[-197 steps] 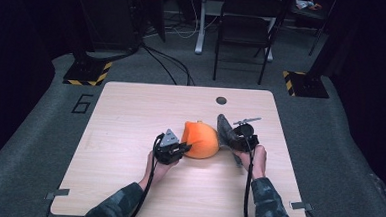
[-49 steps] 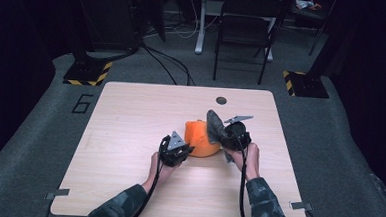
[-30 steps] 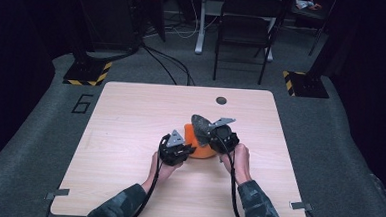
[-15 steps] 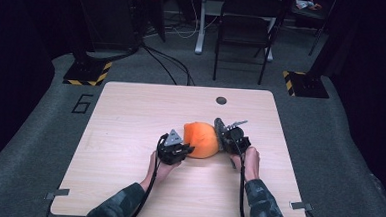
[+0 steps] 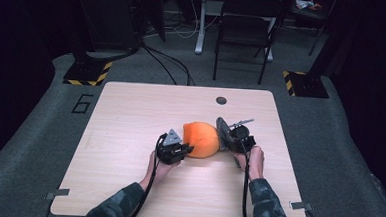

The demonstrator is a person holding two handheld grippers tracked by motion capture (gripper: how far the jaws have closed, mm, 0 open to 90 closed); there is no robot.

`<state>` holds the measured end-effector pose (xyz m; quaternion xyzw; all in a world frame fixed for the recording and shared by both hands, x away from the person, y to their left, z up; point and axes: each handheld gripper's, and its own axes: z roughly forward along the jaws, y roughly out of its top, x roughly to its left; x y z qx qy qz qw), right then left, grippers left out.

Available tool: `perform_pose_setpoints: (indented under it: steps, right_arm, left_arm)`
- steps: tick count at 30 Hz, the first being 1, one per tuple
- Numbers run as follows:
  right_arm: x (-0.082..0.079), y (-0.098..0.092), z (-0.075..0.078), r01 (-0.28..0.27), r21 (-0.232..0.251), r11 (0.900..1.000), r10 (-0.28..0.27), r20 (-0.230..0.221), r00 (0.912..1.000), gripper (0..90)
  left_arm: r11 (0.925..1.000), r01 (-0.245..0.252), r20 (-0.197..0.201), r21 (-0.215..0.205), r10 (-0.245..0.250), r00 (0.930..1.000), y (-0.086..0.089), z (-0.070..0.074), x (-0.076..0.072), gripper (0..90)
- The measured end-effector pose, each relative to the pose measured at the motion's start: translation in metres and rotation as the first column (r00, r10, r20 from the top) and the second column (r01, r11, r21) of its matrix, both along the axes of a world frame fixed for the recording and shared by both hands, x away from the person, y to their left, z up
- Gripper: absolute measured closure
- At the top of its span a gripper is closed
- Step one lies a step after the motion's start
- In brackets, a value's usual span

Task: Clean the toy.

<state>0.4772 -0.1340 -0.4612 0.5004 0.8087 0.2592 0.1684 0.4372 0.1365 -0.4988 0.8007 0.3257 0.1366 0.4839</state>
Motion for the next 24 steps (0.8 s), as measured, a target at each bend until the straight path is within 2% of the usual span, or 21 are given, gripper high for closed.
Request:
perform_pose_setpoints:
  steps: [1, 2, 3, 4, 5, 6, 7, 8, 9, 10, 11, 12, 13, 15, 16, 17, 18, 19, 22, 23, 24]
  right_arm:
    - [-0.002, 0.0, 0.007, -0.002, 0.014, 1.0, 0.002, 0.017, 0.9999, 76.3]
    - [-0.008, 0.003, 0.022, -0.018, 0.041, 0.999, 0.015, 0.062, 0.9979, 76.3]
    - [-0.008, 0.003, 0.022, -0.018, 0.041, 0.999, 0.015, 0.062, 0.9979, 76.3]
    - [-0.016, 0.01, 0.037, -0.053, 0.063, 0.997, 0.046, 0.109, 0.993, 76.3]
    - [-0.016, 0.01, 0.037, -0.053, 0.063, 0.997, 0.046, 0.109, 0.993, 76.3]
    - [-0.022, 0.021, 0.044, -0.094, 0.063, 0.994, 0.085, 0.138, 0.9867, 76.2]
    - [-0.022, 0.021, 0.044, -0.094, 0.063, 0.994, 0.085, 0.138, 0.9867, 76.2]
    - [-0.024, 0.033, 0.041, -0.134, 0.027, 0.991, 0.13, 0.115, 0.9849, 76.1]
    - [-0.024, 0.033, 0.041, -0.134, 0.027, 0.991, 0.13, 0.115, 0.9849, 76.1]
    - [-0.022, 0.042, 0.029, -0.144, -0.011, 0.99, 0.144, 0.089, 0.9855, 76.1]
    - [-0.022, 0.042, 0.029, -0.144, -0.011, 0.99, 0.144, 0.089, 0.9855, 76.1]
    - [-0.02, 0.045, 0.018, -0.135, -0.045, 0.99, 0.139, 0.097, 0.9856, 76.2]
    - [-0.02, 0.045, 0.018, -0.135, -0.045, 0.99, 0.139, 0.097, 0.9856, 76.2]
    - [-0.019, 0.043, 0.016, -0.133, -0.034, 0.991, 0.136, 0.099, 0.9857, 76.2]
    - [-0.018, 0.041, 0.016, -0.132, -0.021, 0.991, 0.134, 0.094, 0.9865, 76.2]
    - [-0.018, 0.041, 0.016, -0.132, -0.021, 0.991, 0.134, 0.094, 0.9865, 76.2]
    - [-0.018, 0.041, 0.015, -0.125, -0.008, 0.992, 0.125, 0.086, 0.9884, 76.2]
    - [-0.018, 0.041, 0.015, -0.134, -0.013, 0.991, 0.134, 0.093, 0.9866, 76.1]
    - [-0.019, 0.042, 0.015, -0.135, -0.022, 0.991, 0.137, 0.092, 0.9864, 76.0]
    - [-0.019, 0.042, 0.015, -0.135, -0.022, 0.991, 0.137, 0.092, 0.9864, 76.0]
    - [-0.018, 0.04, 0.016, -0.138, -0.013, 0.99, 0.139, 0.097, 0.9855, 75.7]
  left_arm:
    - [1.0, -0.004, 0.002, -0.001, 0.004, 1.0, -0.001, 0.0, 0.0, 79.7]
    - [1.0, -0.005, 0.005, -0.001, 0.005, 1.0, -0.001, 0.0, -0.001, 79.6]
    - [1.0, -0.005, 0.005, -0.001, 0.005, 1.0, -0.001, 0.0, -0.001, 79.3]
    - [1.0, -0.006, 0.002, -0.002, 0.006, 1.0, -0.002, 0.0, -0.001, 79.2]
    - [1.0, -0.006, 0.002, -0.001, 0.006, 1.0, -0.002, 0.0, -0.001, 79.2]
    - [1.0, -0.006, 0.004, 0.0, 0.006, 1.0, -0.002, 0.0, -0.001, 78.7]
    - [1.0, -0.006, 0.003, -0.003, 0.006, 1.0, -0.002, 0.0, -0.001, 78.7]
    - [0.9999, -0.005, 0.001, -0.01, 0.005, 1.0, -0.002, 0.0, -0.001, 77.5]
    - [0.9999, -0.005, 0.001, -0.01, 0.005, 1.0, -0.002, 0.0, -0.001, 76.0]
    - [1.0, 0.002, 0.004, -0.01, -0.002, 1.0, -0.001, 0.0, -0.001, 73.2]
    - [0.9999, 0.005, 0.007, -0.013, -0.004, 1.0, -0.002, 0.001, -0.002, 73.2]
    - [0.9999, -0.003, 0.016, -0.011, 0.003, 0.9999, -0.002, 0.004, -0.005, 64.3]
    - [0.9999, -0.003, 0.016, -0.011, 0.003, 0.9999, -0.002, 0.004, -0.005, 59.0]
    - [0.9998, 0.002, 0.032, 0.02, -0.003, 0.9995, -0.004, 0.006, -0.009, 54.8]
    - [0.9977, -0.01, 0.072, 0.067, 0.005, 0.9974, -0.007, 0.005, -0.011, 50.3]
    - [0.9977, -0.01, 0.072, 0.067, 0.005, 0.9974, -0.007, 0.005, -0.011, 49.5]
    - [0.9951, -0.017, 0.088, 0.097, 0.009, 0.996, -0.012, 0.001, -0.011, 49.0]
    - [0.9919, -0.032, 0.108, 0.123, 0.019, 0.994, -0.014, -0.001, -0.012, 51.1]
    - [0.9912, -0.036, 0.125, 0.127, 0.02, 0.992, -0.016, -0.004, -0.012, 67.2]
    - [0.9905, -0.039, 0.133, 0.132, 0.021, 0.991, -0.016, -0.003, -0.012, 67.2]
    - [0.9898, -0.038, 0.142, 0.137, 0.019, 0.9897, -0.016, -0.002, -0.013, 74.8]
